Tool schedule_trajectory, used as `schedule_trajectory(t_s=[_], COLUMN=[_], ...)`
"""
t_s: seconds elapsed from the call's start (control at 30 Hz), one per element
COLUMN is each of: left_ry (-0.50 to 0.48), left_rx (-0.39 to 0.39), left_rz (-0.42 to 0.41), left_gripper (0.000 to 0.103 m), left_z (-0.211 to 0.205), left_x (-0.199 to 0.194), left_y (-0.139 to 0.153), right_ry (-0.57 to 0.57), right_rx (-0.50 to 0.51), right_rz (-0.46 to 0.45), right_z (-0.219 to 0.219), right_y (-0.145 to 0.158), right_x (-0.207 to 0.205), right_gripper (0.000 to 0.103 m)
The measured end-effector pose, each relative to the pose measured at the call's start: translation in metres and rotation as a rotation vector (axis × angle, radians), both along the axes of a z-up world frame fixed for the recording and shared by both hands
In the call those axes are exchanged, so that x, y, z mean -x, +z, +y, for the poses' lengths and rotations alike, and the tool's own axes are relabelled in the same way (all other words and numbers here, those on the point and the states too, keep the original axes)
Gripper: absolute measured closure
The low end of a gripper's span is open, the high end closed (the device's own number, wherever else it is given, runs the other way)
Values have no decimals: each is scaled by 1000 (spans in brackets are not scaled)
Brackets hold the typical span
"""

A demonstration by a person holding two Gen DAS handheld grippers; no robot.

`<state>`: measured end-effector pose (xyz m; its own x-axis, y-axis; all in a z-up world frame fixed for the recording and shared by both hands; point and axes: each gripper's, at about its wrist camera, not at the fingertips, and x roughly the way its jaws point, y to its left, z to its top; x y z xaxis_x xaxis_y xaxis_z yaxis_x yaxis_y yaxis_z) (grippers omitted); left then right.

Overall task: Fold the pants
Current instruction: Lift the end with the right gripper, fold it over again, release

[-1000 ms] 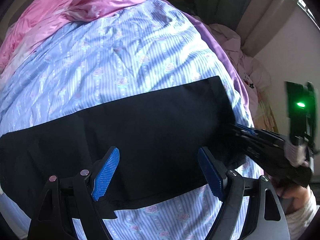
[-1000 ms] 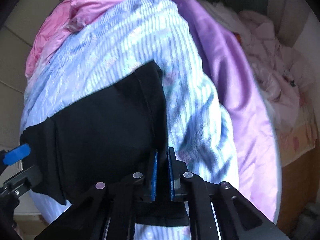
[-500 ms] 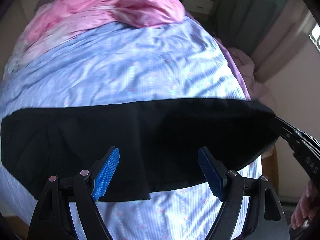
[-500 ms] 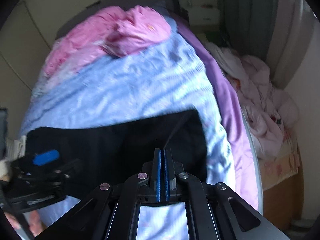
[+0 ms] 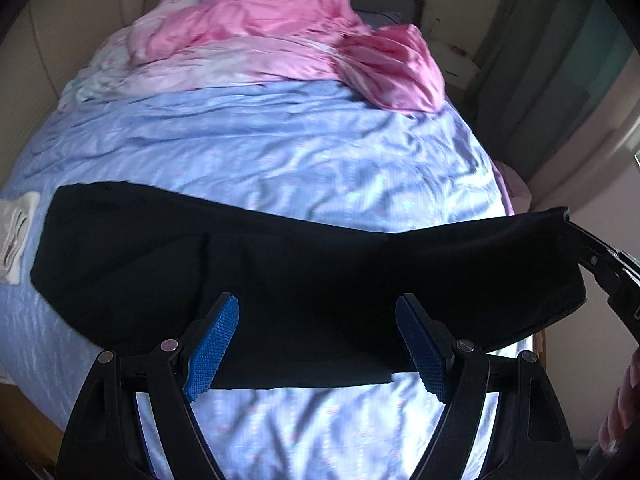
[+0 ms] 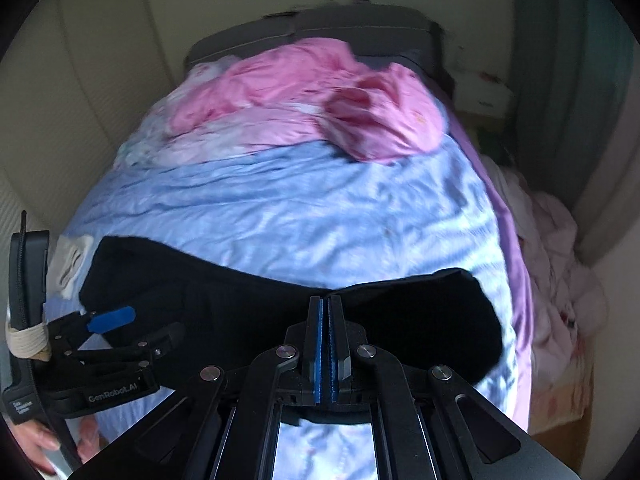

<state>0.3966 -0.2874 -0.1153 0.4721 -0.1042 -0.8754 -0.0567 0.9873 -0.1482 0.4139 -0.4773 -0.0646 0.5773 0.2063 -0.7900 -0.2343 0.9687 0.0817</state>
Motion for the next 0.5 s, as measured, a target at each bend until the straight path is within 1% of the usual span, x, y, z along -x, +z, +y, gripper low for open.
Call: schedule_trajectory(t_s=[0.13, 0.27, 0.3, 0.33, 0.4, 0.43, 0.5], left_ry=[44, 104, 119, 128, 152, 163, 183], left_rx=[-1, 0, -2, -3, -10, -14, -15], left_rz=[-1, 26, 37, 45, 69, 82, 100], left_gripper=[22, 22, 22, 22, 22, 22, 22], left_z=[47, 101, 117, 128, 154, 167, 186], left_x=[17, 36, 41, 44, 52, 55, 61], left_y=[-2, -14, -19, -23, -34, -40, -50], right_ry=[82, 189, 219, 239, 288, 302, 339], right_rx=[43, 81, 103, 113, 149, 161, 201], right_rz=[18, 65, 83, 98, 148, 165, 218], right_z=[54, 119, 141, 154, 191, 201, 235], right_y=[0, -18, -28, -35, -59, -68, -97], right_x=[2, 3, 2, 2, -2, -4, -8], right_gripper=[100, 100, 100, 100, 100, 100, 100])
